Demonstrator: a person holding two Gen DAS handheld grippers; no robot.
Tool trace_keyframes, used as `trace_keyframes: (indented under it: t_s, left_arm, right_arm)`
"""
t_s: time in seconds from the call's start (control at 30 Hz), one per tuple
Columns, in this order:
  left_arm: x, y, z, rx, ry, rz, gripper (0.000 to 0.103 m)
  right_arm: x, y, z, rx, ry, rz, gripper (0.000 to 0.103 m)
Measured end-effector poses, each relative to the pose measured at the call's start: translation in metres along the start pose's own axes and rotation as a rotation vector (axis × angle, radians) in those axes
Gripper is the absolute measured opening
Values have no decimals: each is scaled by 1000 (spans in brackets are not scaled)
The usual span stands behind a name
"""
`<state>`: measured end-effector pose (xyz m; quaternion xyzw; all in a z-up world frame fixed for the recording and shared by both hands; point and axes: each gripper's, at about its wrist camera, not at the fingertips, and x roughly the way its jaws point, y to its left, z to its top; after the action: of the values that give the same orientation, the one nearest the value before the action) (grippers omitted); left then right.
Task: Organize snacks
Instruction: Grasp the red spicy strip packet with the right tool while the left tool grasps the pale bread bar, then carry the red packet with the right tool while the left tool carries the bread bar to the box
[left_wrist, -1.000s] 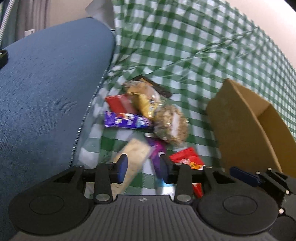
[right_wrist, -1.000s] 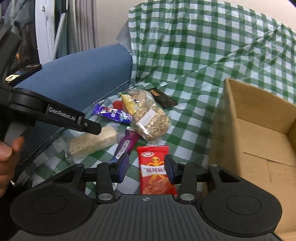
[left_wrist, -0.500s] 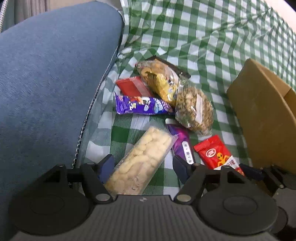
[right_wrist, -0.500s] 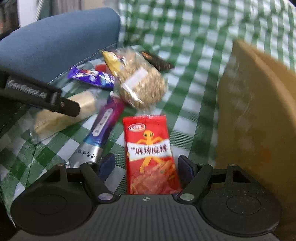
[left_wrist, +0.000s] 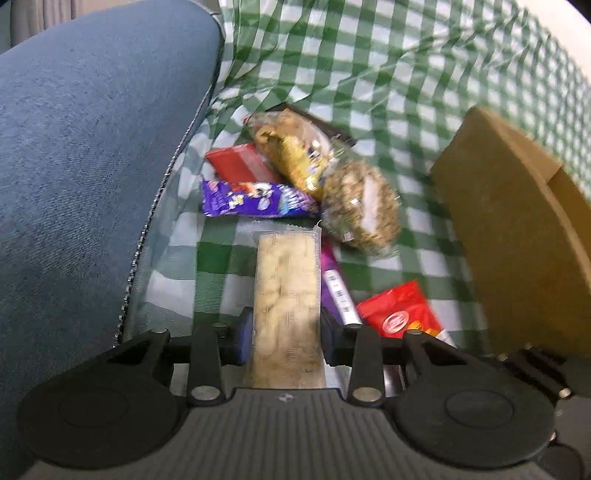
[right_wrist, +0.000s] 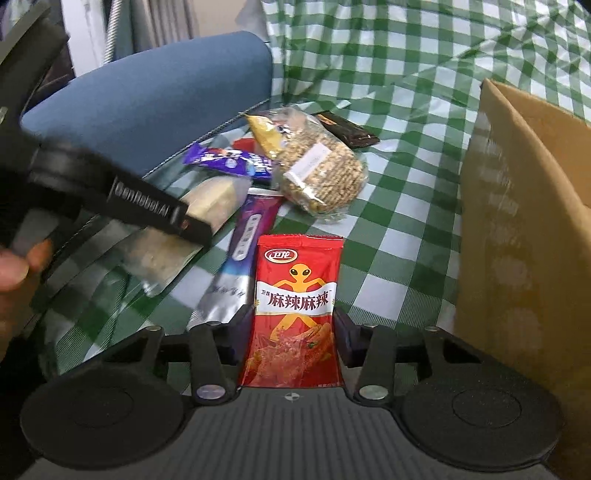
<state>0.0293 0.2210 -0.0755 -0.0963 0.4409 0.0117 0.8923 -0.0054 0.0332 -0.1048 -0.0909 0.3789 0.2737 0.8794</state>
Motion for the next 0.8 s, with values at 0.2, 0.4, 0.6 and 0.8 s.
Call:
trace_keyframes:
  t_s: [0.2,0.4,0.6,0.8]
  left_arm:
    - [-12,-7,-5,28,18,-74,40]
    - [-13,-28,-14,125,71,-100,40]
    - [-1,-44,-21,200,134,-80,41]
    - [3,-46,-22,228,151,-63,41]
  right_arm:
    - [-19,2,-5,-4,9,19,48]
    - [-26,4,-16,11,40,26,48]
    - [-23,5,-24,6,95,25,51]
    - [-23,7,-27,-15,99,20,53]
